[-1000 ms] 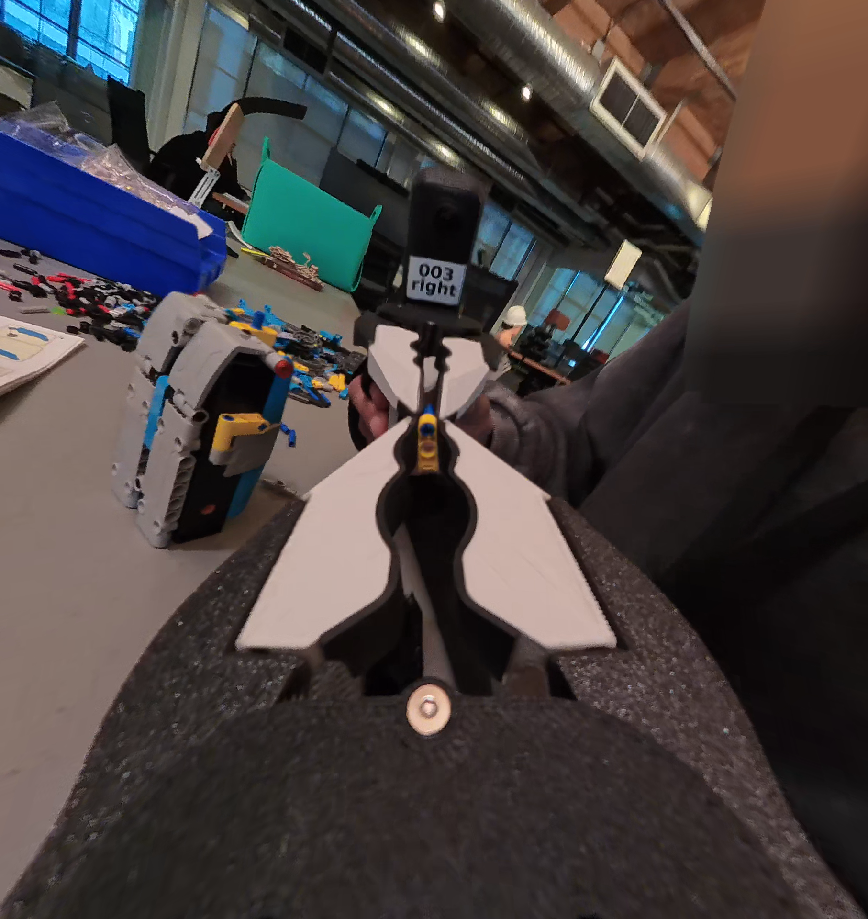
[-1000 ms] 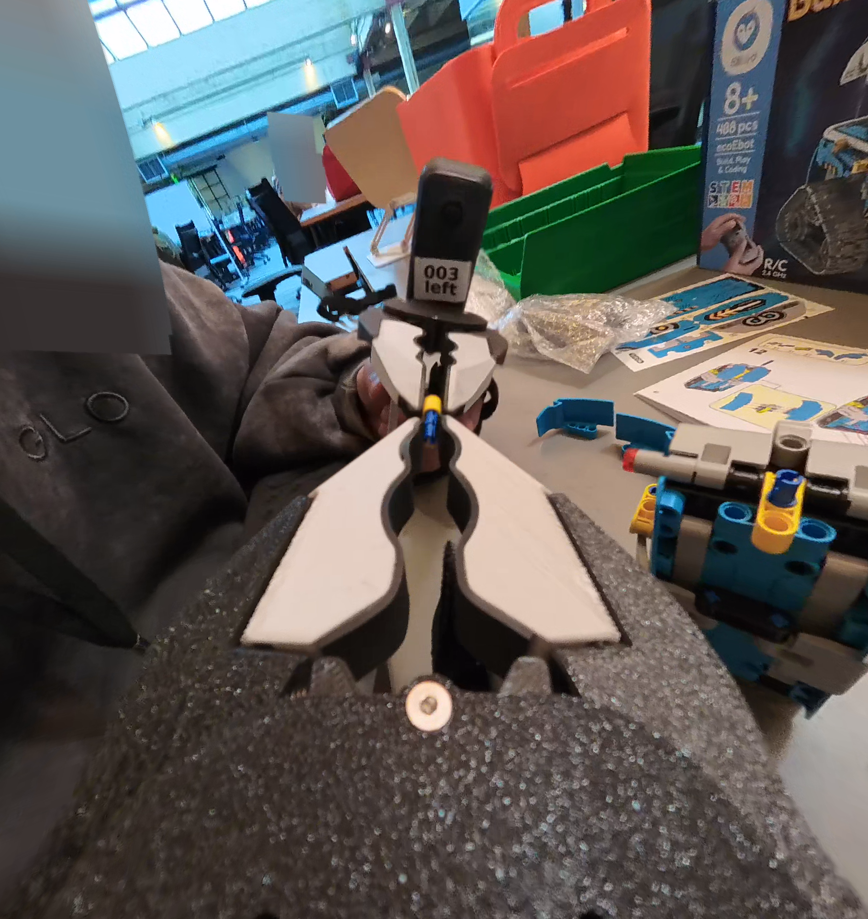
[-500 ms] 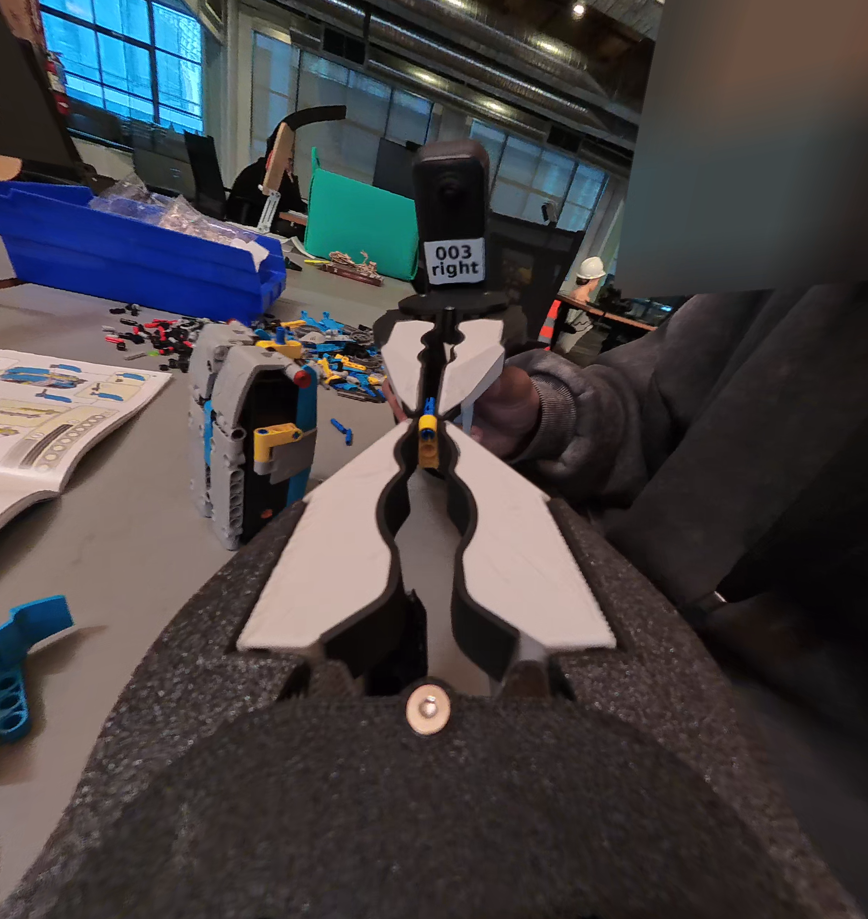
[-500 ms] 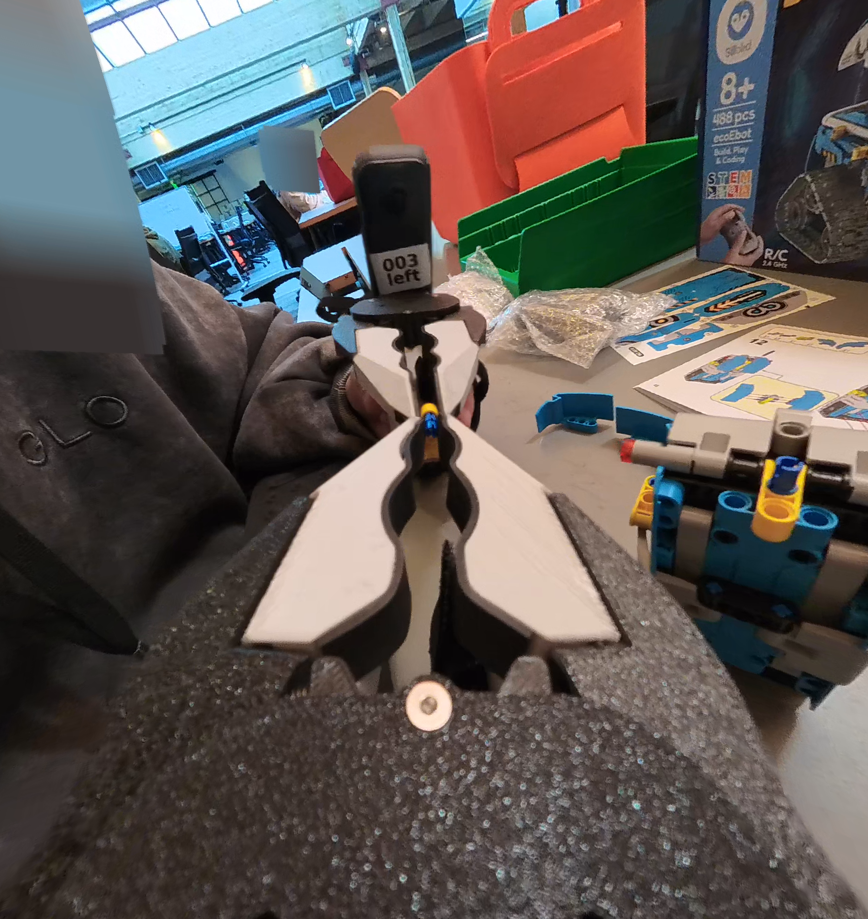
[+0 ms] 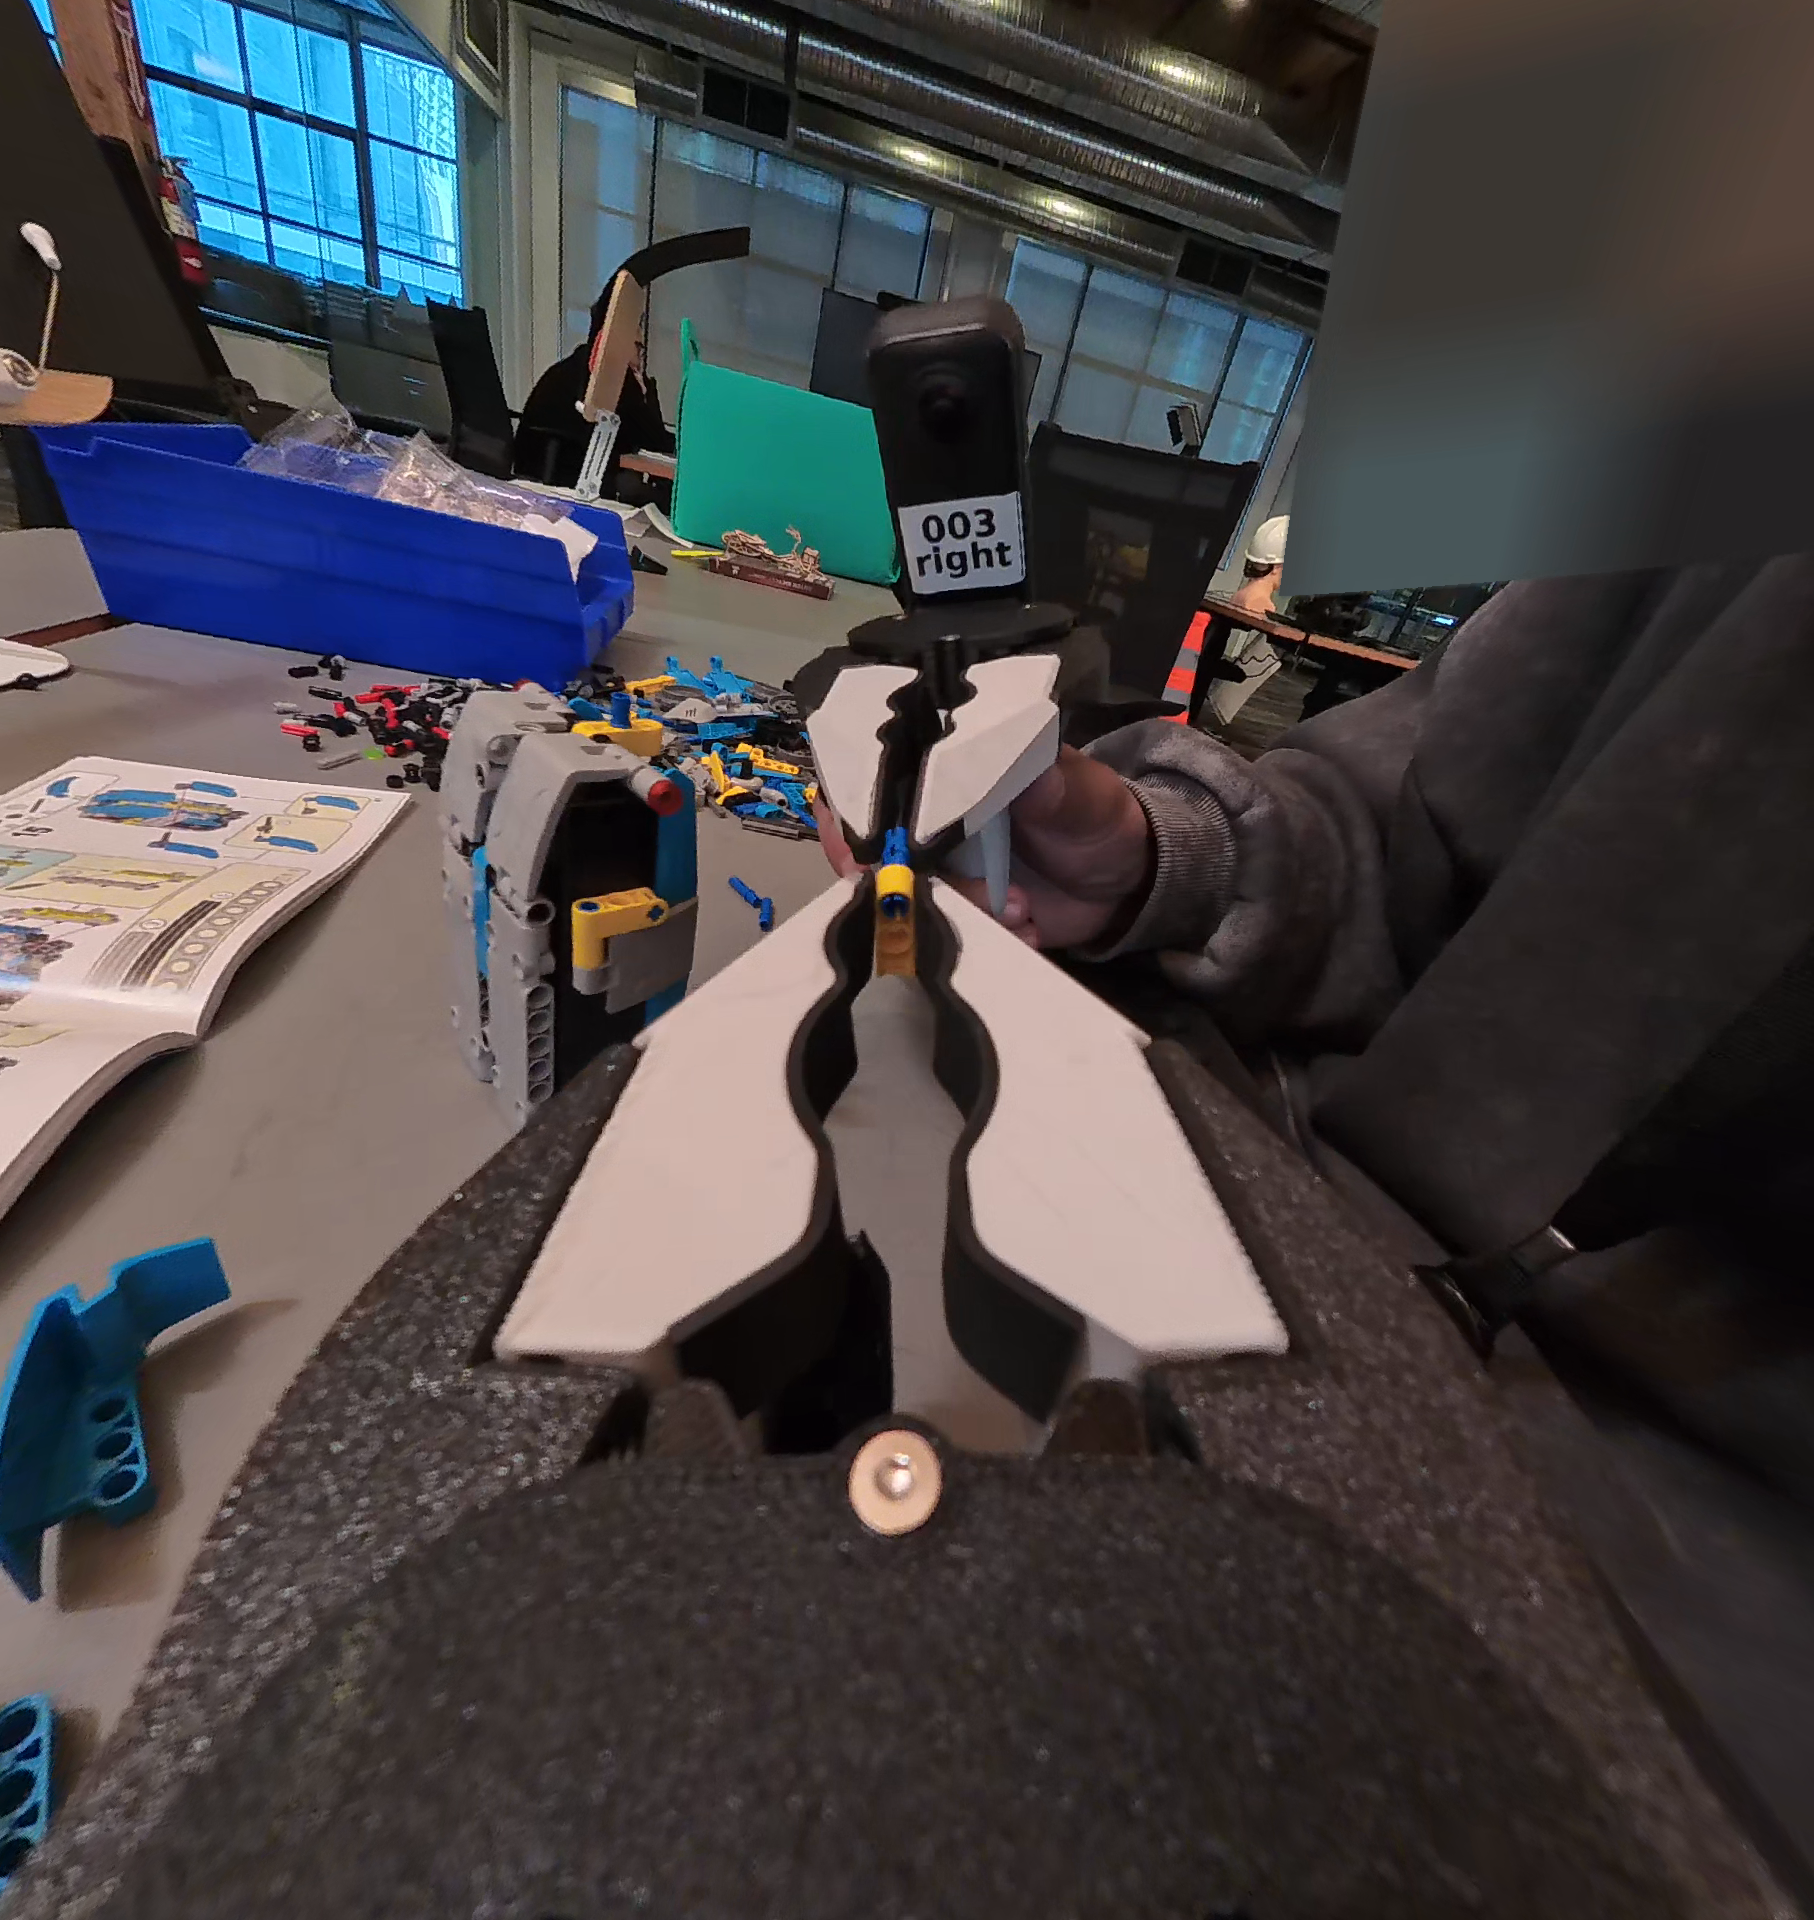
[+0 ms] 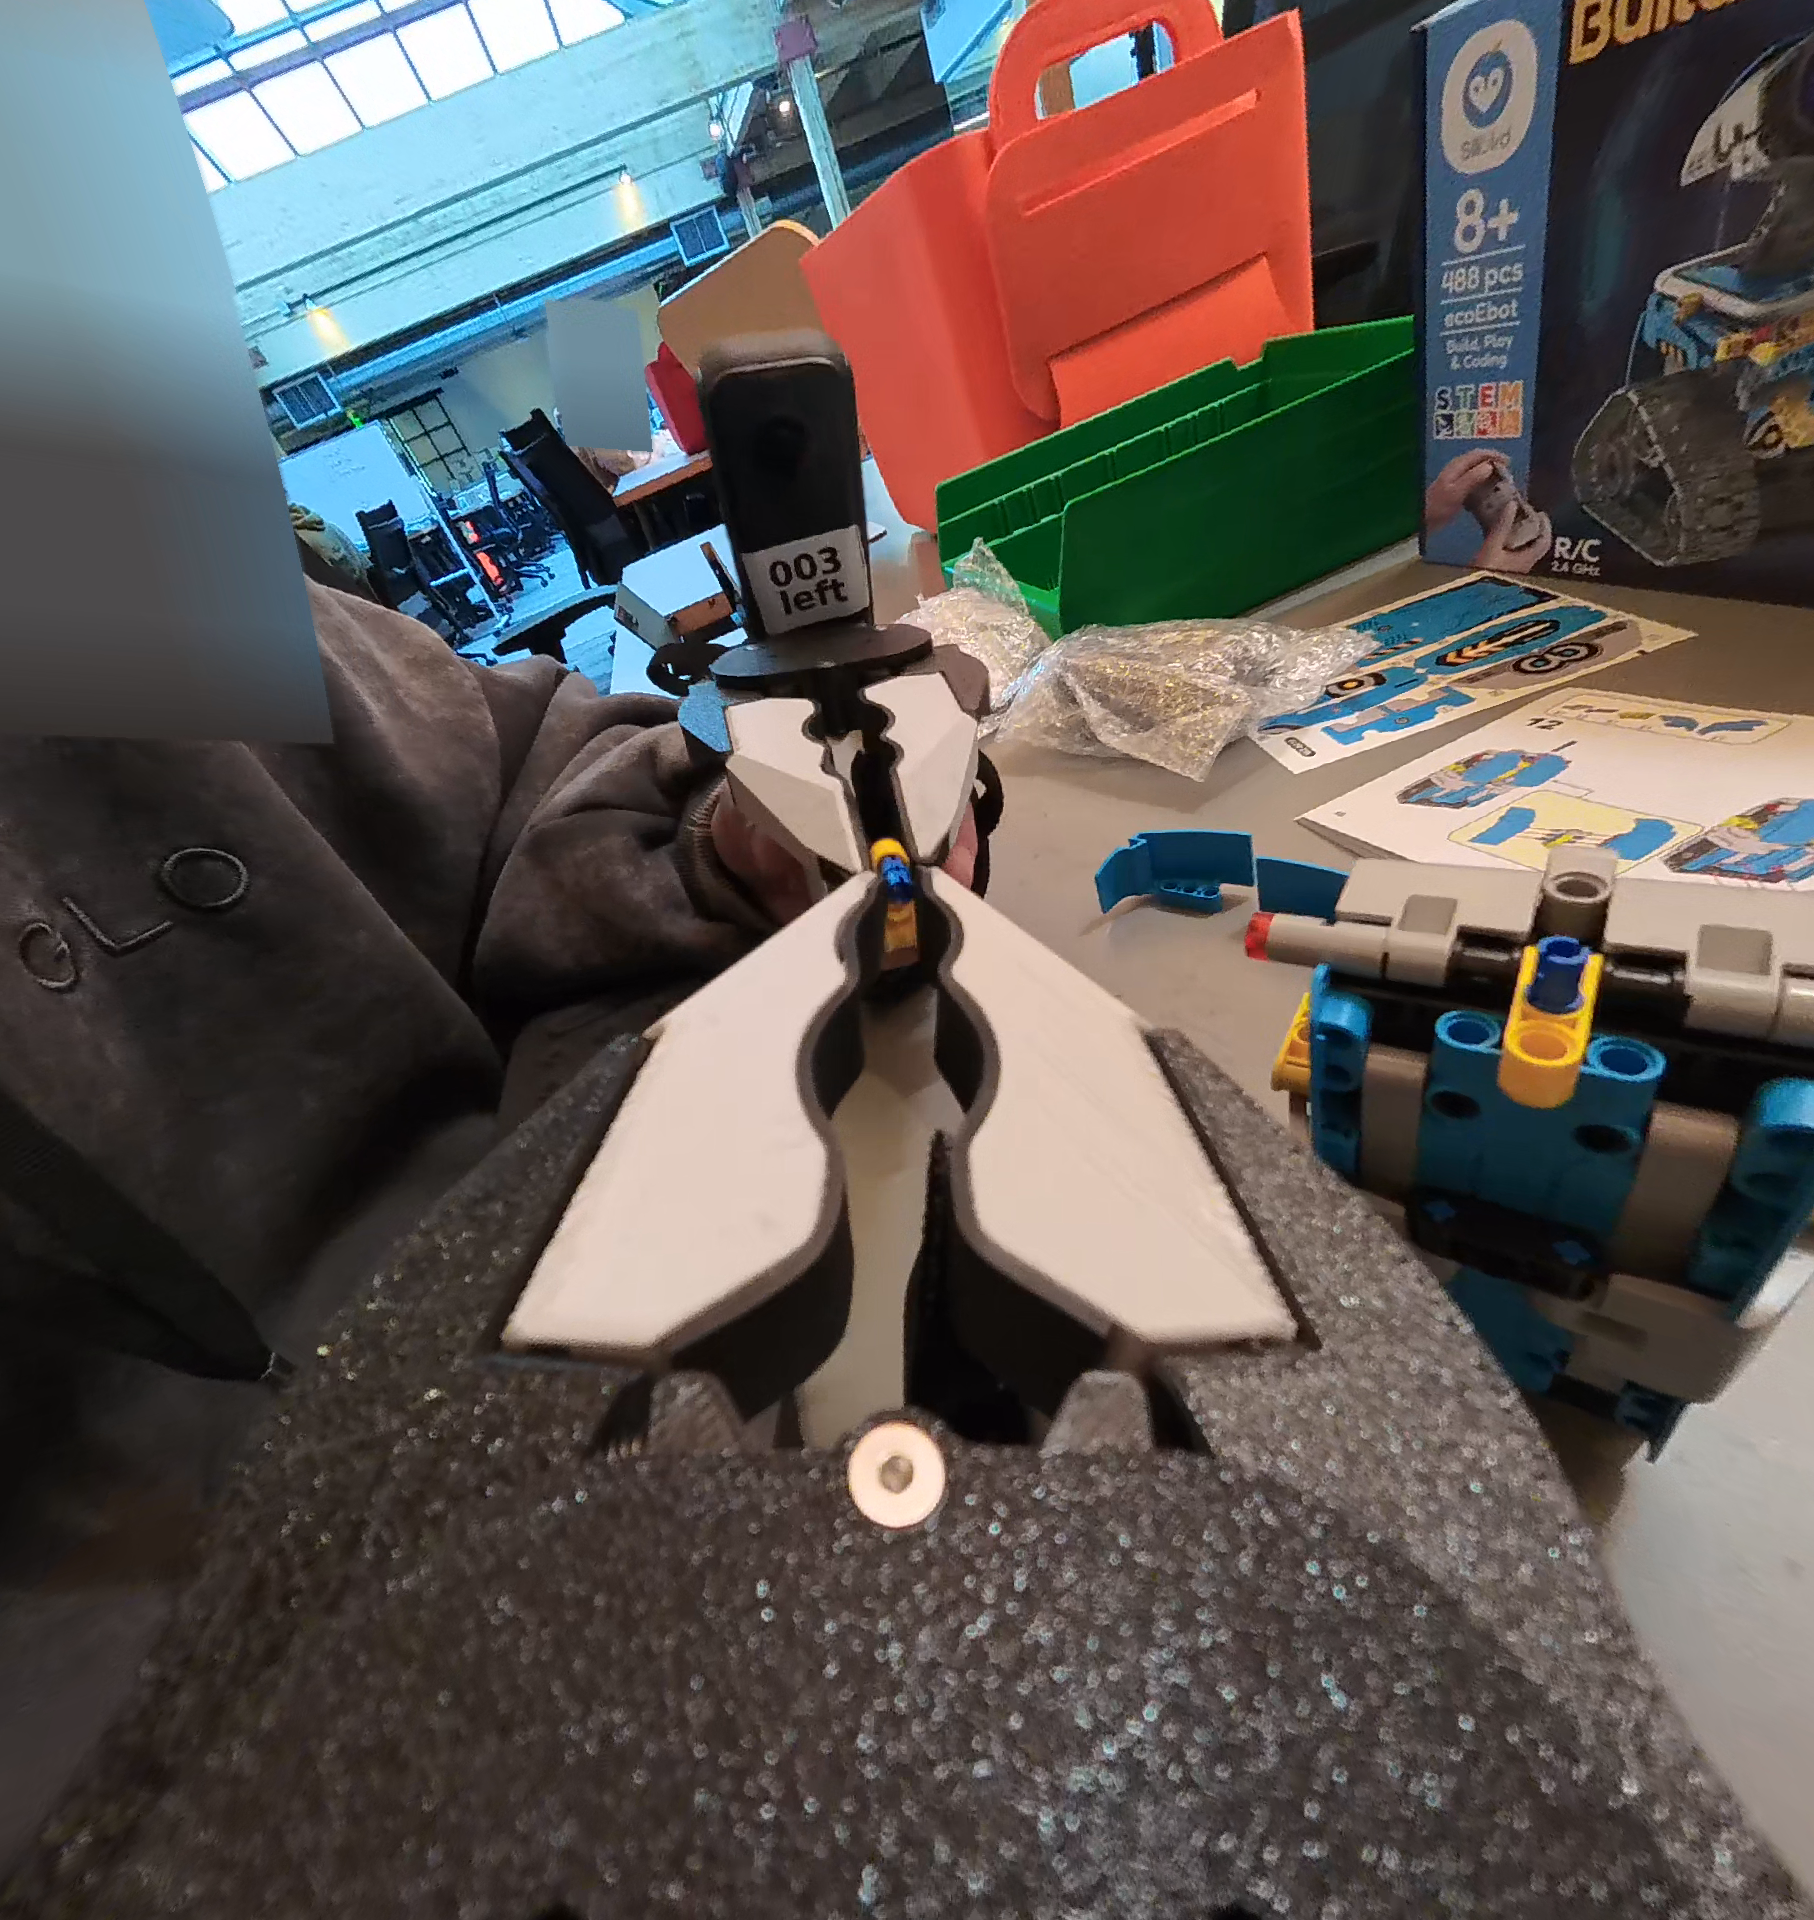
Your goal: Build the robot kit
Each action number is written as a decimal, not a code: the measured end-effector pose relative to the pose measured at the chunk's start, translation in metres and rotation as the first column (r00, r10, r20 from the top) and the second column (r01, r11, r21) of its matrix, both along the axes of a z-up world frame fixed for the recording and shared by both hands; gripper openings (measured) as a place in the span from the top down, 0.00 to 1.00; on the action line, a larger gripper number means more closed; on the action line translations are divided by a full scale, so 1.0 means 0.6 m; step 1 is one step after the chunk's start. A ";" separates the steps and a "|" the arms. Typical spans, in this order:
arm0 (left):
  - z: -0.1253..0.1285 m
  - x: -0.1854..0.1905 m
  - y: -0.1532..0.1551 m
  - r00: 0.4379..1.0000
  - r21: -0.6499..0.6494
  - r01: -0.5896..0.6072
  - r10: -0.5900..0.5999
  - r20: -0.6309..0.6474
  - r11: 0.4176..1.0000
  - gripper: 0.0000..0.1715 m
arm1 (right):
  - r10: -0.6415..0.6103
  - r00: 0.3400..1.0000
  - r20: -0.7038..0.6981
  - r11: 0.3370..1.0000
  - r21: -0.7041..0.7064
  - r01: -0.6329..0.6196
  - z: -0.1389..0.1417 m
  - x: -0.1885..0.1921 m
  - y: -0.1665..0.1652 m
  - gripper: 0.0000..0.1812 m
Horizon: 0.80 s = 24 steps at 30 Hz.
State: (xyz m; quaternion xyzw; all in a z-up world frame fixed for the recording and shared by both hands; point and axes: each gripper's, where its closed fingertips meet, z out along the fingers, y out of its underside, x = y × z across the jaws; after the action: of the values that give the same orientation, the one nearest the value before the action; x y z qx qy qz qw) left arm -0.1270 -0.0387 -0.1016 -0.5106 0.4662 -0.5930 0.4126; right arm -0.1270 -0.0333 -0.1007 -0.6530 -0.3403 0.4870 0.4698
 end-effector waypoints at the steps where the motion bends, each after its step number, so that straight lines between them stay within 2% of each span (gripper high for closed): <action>1: -0.001 0.000 0.000 1.000 0.002 0.001 -0.001 -0.003 1.000 0.96 | 0.002 1.000 -0.003 1.000 -0.004 -0.002 0.000 0.000 0.000 0.97; 10: -0.010 0.004 -0.010 1.000 0.020 0.013 -0.013 -0.028 1.000 0.97 | 0.038 0.999 0.018 0.999 -0.016 -0.038 -0.008 -0.001 -0.009 0.98; 12: -0.014 0.006 -0.013 0.999 0.032 0.013 -0.012 -0.040 0.999 0.97 | 0.058 0.996 0.067 0.998 -0.013 -0.057 -0.020 -0.007 -0.015 0.98; 21: -0.011 0.007 -0.006 1.000 0.018 0.000 0.000 -0.030 1.000 0.96 | 0.009 0.999 0.040 1.000 0.011 -0.009 -0.012 -0.005 -0.004 0.98; 24: -0.010 0.006 -0.009 0.999 0.051 0.004 -0.003 -0.034 0.999 0.96 | 0.039 0.999 0.021 0.999 -0.013 -0.039 -0.011 -0.005 -0.008 0.98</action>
State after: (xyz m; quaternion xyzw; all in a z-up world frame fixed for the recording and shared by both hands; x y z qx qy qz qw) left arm -0.1236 -0.0441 -0.1077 -0.5090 0.4890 -0.5730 0.4164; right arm -0.1302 -0.0380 -0.1074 -0.6543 -0.3548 0.4912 0.4525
